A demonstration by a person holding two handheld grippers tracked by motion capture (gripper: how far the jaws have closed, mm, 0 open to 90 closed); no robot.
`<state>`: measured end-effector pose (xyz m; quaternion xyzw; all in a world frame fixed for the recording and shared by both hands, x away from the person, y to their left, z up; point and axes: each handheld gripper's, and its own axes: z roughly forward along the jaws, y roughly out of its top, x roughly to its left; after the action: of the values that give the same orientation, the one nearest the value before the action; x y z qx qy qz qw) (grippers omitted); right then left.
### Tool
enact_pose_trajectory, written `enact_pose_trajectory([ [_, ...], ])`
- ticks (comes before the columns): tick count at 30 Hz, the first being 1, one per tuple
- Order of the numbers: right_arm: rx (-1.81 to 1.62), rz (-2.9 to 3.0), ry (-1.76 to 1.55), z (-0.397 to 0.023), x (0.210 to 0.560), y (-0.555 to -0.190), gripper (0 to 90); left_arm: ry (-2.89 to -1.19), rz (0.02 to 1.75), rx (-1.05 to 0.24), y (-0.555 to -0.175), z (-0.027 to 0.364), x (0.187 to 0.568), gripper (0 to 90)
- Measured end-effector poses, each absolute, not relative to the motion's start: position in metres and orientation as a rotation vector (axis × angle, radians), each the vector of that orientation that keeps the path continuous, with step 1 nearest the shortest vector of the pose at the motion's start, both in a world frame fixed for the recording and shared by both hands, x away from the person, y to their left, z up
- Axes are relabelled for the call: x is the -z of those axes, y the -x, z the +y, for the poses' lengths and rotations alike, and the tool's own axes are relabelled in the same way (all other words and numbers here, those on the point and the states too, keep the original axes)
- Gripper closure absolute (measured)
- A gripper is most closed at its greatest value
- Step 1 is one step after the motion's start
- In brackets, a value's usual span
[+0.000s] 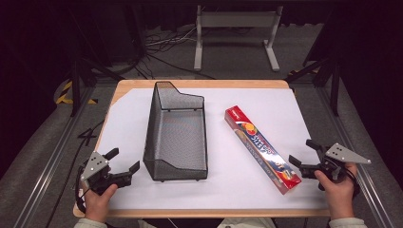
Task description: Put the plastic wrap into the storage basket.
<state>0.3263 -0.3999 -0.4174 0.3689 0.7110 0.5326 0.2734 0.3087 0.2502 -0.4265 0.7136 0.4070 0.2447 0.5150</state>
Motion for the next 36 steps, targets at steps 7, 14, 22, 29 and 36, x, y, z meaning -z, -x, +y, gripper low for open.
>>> enact_pose_trajectory([
  [7,-1.435,1.905,-0.981,-0.400,0.415,-0.326,2.9,-1.717,0.975,-0.588,-0.308,0.249,0.426,8.8],
  [14,-1.439,1.926,-0.970,-0.395,0.411,-0.328,1.9,-1.722,0.975,-0.602,-0.308,0.250,0.426,8.8],
  [22,-1.439,1.924,-1.007,-0.386,0.400,-0.331,3.0,-1.718,0.982,-0.609,-0.307,0.249,0.425,8.8],
  [29,-1.462,1.931,-1.030,-0.381,0.390,-0.336,4.3,-1.722,0.990,-0.613,-0.307,0.248,0.426,8.8],
  [36,-1.443,1.958,-1.031,-0.374,0.384,-0.345,4.3,-1.723,0.990,-0.616,-0.306,0.248,0.425,8.8],
])
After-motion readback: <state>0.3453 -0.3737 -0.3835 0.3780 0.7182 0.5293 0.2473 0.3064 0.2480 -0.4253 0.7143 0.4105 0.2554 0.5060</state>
